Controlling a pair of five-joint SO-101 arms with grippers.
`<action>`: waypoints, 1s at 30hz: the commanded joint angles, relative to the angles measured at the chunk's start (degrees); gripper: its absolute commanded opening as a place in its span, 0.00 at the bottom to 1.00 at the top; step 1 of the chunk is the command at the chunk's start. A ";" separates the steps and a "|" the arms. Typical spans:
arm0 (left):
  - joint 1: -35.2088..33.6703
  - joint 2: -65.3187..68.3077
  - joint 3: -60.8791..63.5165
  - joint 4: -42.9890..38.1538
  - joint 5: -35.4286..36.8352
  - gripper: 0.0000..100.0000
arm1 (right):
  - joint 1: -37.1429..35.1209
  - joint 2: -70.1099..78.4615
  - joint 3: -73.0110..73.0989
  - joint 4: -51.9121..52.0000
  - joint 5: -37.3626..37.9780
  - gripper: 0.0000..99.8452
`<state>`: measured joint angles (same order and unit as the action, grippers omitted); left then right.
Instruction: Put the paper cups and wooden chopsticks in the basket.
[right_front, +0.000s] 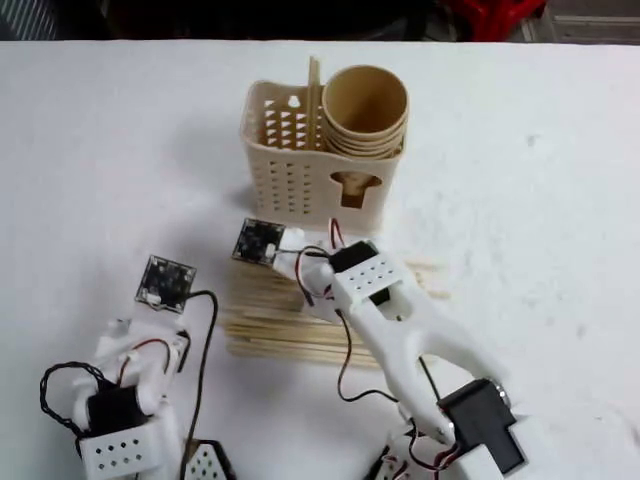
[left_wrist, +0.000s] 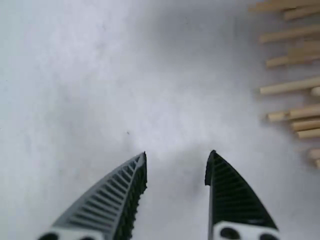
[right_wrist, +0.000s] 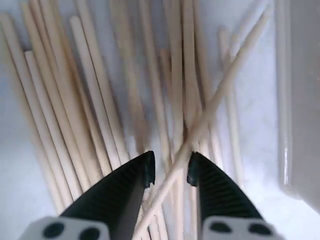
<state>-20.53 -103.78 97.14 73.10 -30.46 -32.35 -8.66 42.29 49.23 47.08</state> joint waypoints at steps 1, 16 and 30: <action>-0.66 -0.40 -0.09 0.44 -0.53 0.20 | -0.22 -0.40 -2.20 0.13 0.70 0.04; -0.66 -0.40 -0.09 0.44 -0.53 0.20 | -0.31 6.46 -2.64 -7.34 -4.84 0.14; -0.66 -0.40 -0.09 0.44 -0.53 0.20 | -0.13 7.69 -12.40 2.24 -5.54 0.02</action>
<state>-20.53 -103.78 97.14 73.10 -30.46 -32.53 -0.57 34.29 48.70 42.42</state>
